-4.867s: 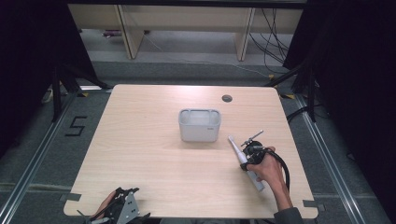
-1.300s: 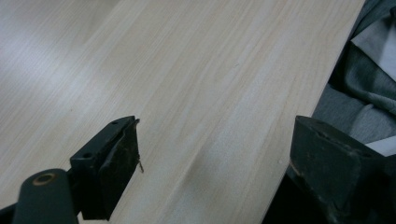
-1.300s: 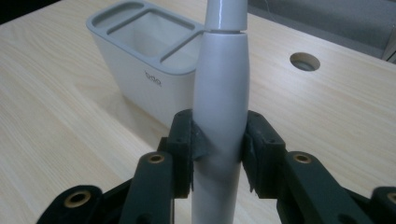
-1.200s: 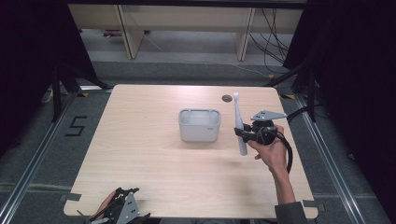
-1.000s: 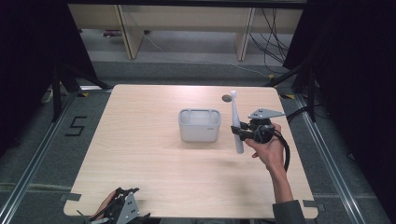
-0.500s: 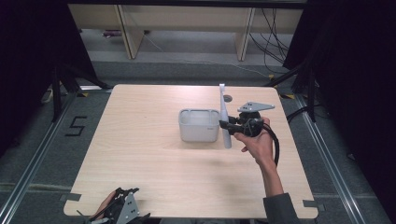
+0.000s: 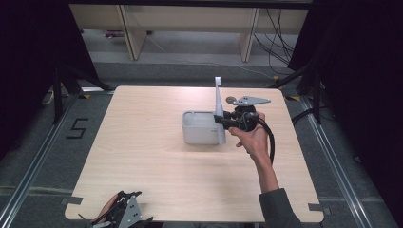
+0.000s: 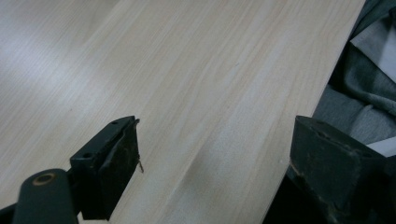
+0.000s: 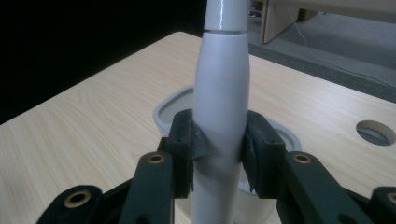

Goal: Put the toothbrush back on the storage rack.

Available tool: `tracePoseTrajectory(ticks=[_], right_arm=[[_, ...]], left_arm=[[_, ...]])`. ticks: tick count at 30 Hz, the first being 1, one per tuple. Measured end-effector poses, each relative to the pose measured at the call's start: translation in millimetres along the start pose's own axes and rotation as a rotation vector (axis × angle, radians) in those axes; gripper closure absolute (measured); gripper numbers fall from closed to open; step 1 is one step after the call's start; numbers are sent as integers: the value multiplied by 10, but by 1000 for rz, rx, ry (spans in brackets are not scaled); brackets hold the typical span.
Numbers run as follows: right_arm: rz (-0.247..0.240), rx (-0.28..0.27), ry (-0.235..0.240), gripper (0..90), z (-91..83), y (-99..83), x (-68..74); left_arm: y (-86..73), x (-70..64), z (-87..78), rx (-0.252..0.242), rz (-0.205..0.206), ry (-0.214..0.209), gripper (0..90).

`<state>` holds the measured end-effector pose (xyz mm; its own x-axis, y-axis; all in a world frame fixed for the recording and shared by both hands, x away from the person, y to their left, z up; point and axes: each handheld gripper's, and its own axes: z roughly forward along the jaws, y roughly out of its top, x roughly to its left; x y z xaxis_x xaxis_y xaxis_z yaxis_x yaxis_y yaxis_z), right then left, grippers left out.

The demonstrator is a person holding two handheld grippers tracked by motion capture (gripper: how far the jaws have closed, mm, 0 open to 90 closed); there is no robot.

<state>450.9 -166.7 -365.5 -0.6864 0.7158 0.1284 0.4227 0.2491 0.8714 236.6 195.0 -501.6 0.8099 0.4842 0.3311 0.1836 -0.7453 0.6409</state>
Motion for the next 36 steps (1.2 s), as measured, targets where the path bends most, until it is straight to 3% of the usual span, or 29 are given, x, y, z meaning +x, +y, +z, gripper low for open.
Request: tracePoseTrajectory(ticks=[1, 3, 4, 5, 9, 10, 11, 17, 18, 19, 21, 22, 24, 26, 28, 30, 31, 32, 36], right_arm=[[-19, -7, -3, 671, 16, 18, -11], [15, 7, 13, 671, 36, 51, 13], [2, -16, 4, 671, 67, 61, 8], [-10, -5, 18, 671, 77, 86, 2], [2, -15, 26, 671, 140, 165, 33], [-23, -17, 18, 671, 153, 194, 24], [-4, -14, 16, 671, 165, 215, 44], [-9, -20, 22, 671, 273, 345, 39], [13, -13, 32, 671, 286, 364, 53], [-14, -24, 29, 671, 304, 381, 30], [-17, -29, 29, 671, 345, 426, 25], [13, -17, 20, 671, 346, 447, 40], [-7, -22, 10, 671, 371, 487, 19], [14, -24, 3, 671, 390, 519, 19], [-3, -29, -7, 671, 423, 541, -11], [31, -26, -7, 671, 454, 545, -22], [9, -31, -7, 671, 473, 546, -55], [35, -28, -7, 671, 488, 539, -50], [22, -23, -12, 671, 565, 527, -79]], left_arm=[[0, 1, 2, 0, 0, -1, 151], [0, 7, 3, 2, 2, -1, 151], [0, 14, 2, 6, 7, 0, 152], [0, 16, 3, 5, 5, 3, 151], [1, 20, 6, 2, 5, -2, 151], [-1, 15, 9, 1, 2, -8, 151], [-2, 13, 12, 1, 3, -6, 151], [0, 17, 9, -2, 4, -8, 151], [2, 16, 9, 0, 7, -7, 151], [4, 13, 10, -2, 7, -8, 151], [5, 15, 8, -3, 6, -8, 151], [4, 16, 6, -4, 6, -8, 151], [2, 17, 7, -4, 5, -7, 151], [4, 15, 6, -4, 6, -8, 151], [6, 11, 7, -4, 7, -9, 151], [5, 5, 12, -7, 5, -10, 151], [7, 5, 9, -3, 5, -11, 151], [6, 5, 11, -6, 5, -11, 151], [5, 9, 12, -4, 6, -11, 151]])
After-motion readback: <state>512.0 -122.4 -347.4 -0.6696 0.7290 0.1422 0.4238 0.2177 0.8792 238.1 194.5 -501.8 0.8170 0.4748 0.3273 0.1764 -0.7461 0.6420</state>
